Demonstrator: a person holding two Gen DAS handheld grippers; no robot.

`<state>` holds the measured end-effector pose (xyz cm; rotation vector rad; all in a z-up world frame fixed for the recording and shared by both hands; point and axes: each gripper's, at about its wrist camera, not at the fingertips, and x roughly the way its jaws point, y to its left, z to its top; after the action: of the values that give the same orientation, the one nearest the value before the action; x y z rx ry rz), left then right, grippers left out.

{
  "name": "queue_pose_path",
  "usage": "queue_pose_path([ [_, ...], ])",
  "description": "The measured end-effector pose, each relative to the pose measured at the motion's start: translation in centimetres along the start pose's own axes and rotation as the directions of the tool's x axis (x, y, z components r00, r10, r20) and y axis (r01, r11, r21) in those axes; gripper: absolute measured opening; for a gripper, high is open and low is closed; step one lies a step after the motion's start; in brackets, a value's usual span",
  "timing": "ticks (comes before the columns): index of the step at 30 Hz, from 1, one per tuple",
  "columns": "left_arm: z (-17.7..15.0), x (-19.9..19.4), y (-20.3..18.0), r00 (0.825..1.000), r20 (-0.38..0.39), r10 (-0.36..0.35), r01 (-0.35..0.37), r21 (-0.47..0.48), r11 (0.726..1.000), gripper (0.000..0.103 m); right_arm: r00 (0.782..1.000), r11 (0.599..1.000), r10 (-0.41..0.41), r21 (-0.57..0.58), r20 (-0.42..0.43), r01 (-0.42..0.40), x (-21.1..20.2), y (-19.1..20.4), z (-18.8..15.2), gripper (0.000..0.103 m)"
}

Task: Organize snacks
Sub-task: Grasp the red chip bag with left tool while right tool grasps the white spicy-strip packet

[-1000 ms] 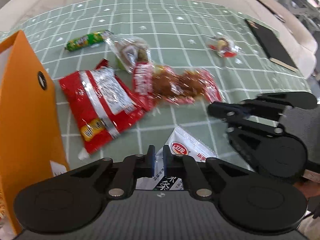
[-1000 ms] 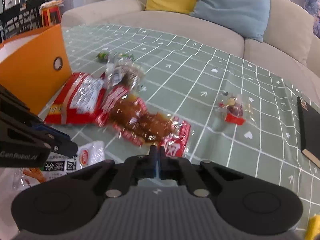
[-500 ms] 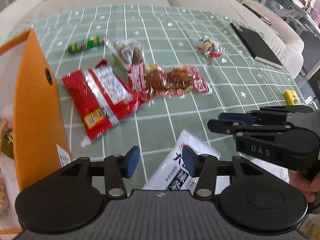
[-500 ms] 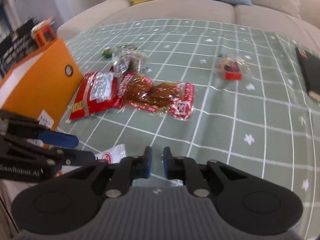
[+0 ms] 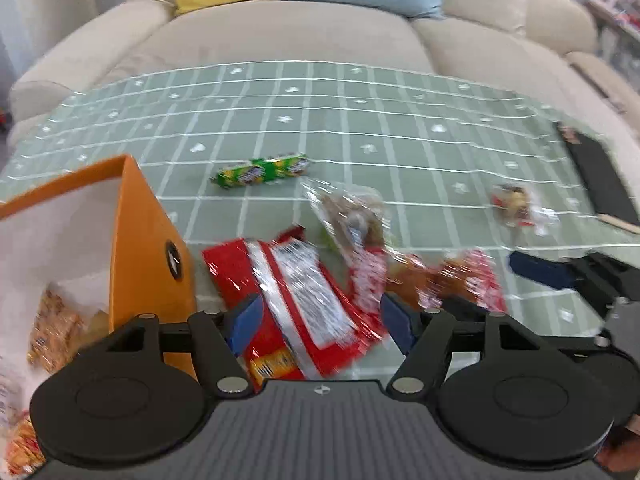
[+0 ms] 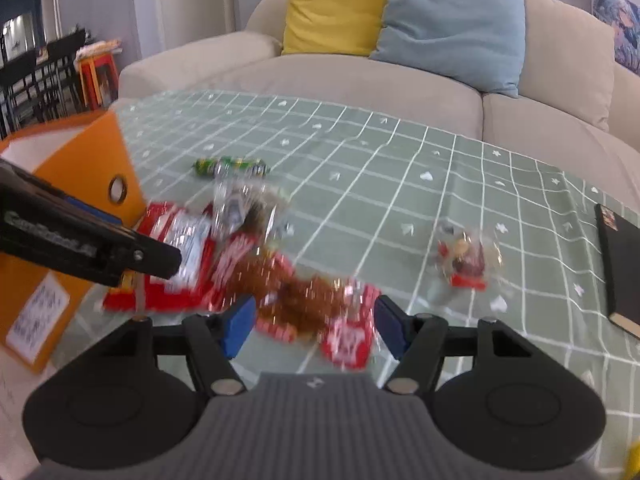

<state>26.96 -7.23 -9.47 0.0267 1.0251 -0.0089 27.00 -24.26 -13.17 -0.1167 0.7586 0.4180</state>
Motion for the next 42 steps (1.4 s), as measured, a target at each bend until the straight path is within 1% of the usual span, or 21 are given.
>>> queue_pose_path([
  [4,0.8,2.2,-0.9,0.995,-0.041,0.096,-0.095,0.03,0.995,0.079,1.0,1.0,0.006,-0.03,0.007,-0.006,1.7,0.0,0.6,0.067],
  [7,0.9,3.8,-1.1,0.989,-0.066,0.131,-0.128,0.047,0.991,0.078,1.0,1.0,0.018,-0.013,-0.015,-0.018,2.8,-0.5,0.5,0.069],
  [8,0.9,4.1,-0.9,0.988,-0.07,0.135,-0.132,0.052,0.99,0.078,1.0,1.0,0.021,-0.011,-0.019,-0.021,3.1,-0.4,0.5,0.074],
  [10,0.6,4.3,-1.2,0.986,-0.049,0.162,-0.158,0.083,0.984,0.078,0.999,1.0,0.021,-0.005,-0.024,-0.021,3.4,-0.5,0.4,0.076],
  [14,0.3,4.2,-1.5,0.987,-0.028,0.16,-0.156,0.112,0.981,0.073,0.997,0.999,0.043,0.016,-0.063,-0.042,4.3,-0.7,0.1,0.076],
  [15,0.2,4.0,-1.4,0.987,-0.023,0.156,-0.153,0.12,0.981,0.07,0.997,0.999,0.035,-0.002,-0.064,-0.036,4.2,-0.5,0.0,0.075],
  [16,0.1,3.9,-1.4,0.988,-0.021,0.152,-0.148,0.13,0.98,0.069,0.997,0.999,0.032,-0.018,-0.066,-0.033,4.1,-0.3,-0.1,0.071],
  [23,-1.7,2.6,-2.2,0.998,-0.002,0.067,-0.065,0.223,0.973,0.067,0.994,1.0,0.004,-0.028,-0.105,-0.007,2.5,0.0,-0.7,0.045],
  [25,-2.4,2.3,-2.7,0.999,0.005,0.051,-0.05,0.239,0.97,0.067,0.992,1.0,0.002,-0.011,-0.123,-0.004,1.9,-0.1,-1.0,0.041],
  [27,-3.0,1.8,-3.0,1.0,0.009,0.024,-0.025,0.255,0.966,0.067,0.99,1.0,0.0,0.002,-0.138,0.0,1.3,-0.2,-1.3,0.034],
  [28,-3.3,1.6,-3.1,1.0,0.01,0.01,-0.012,0.262,0.965,0.067,0.989,1.0,-0.004,0.004,-0.145,0.005,0.9,-0.2,-1.5,0.026],
  [29,-3.6,1.3,-3.2,1.0,0.011,-0.01,0.006,0.267,0.964,0.067,0.989,1.0,-0.016,0.001,-0.149,0.016,0.6,-0.2,-1.7,0.015],
  [30,-3.9,1.0,-3.3,0.999,0.011,-0.033,0.028,0.274,0.961,0.067,0.988,1.0,-0.029,-0.005,-0.153,0.028,0.4,-0.2,-1.9,0.013],
  [32,-4.5,0.5,-3.5,0.997,0.009,-0.071,0.065,0.281,0.957,0.067,0.987,1.0,-0.024,0.004,-0.157,0.025,-0.2,-0.3,-2.3,0.013],
  [34,-4.8,-0.1,-3.3,0.991,0.004,-0.131,0.125,0.27,0.955,0.067,0.988,1.0,-0.003,0.021,-0.155,0.006,-0.7,-0.6,-2.7,0.013],
  [36,-4.9,-0.4,-2.9,0.982,-0.008,-0.189,0.185,0.253,0.95,0.06,0.988,0.999,0.028,0.038,-0.155,-0.022,-1.1,-0.8,-3.0,0.013],
  [37,-4.9,-0.6,-2.8,0.977,-0.016,-0.211,0.209,0.24,0.948,0.06,0.987,0.998,0.043,0.049,-0.157,-0.035,-1.3,-1.0,-3.1,0.013],
  [39,-4.9,-0.8,-2.5,0.976,-0.019,-0.217,0.216,0.213,0.953,0.06,0.985,0.996,0.055,0.077,-0.162,-0.043,-1.7,-1.3,-3.4,0.014],
  [40,-4.9,-0.9,-2.4,0.975,-0.017,-0.22,0.219,0.198,0.955,0.06,0.985,0.995,0.055,0.088,-0.165,-0.041,-1.9,-1.3,-3.5,0.015],
  [41,-4.9,-1.0,-2.2,0.975,-0.02,-0.221,0.221,0.177,0.959,0.065,0.985,0.995,0.053,0.095,-0.165,-0.037,-2.1,-1.4,-3.6,0.016],
  [42,-4.8,-1.1,-2.0,0.977,-0.024,-0.214,0.215,0.15,0.965,0.072,0.986,0.994,0.047,0.101,-0.162,-0.031,-2.3,-1.3,-3.6,0.016],
])
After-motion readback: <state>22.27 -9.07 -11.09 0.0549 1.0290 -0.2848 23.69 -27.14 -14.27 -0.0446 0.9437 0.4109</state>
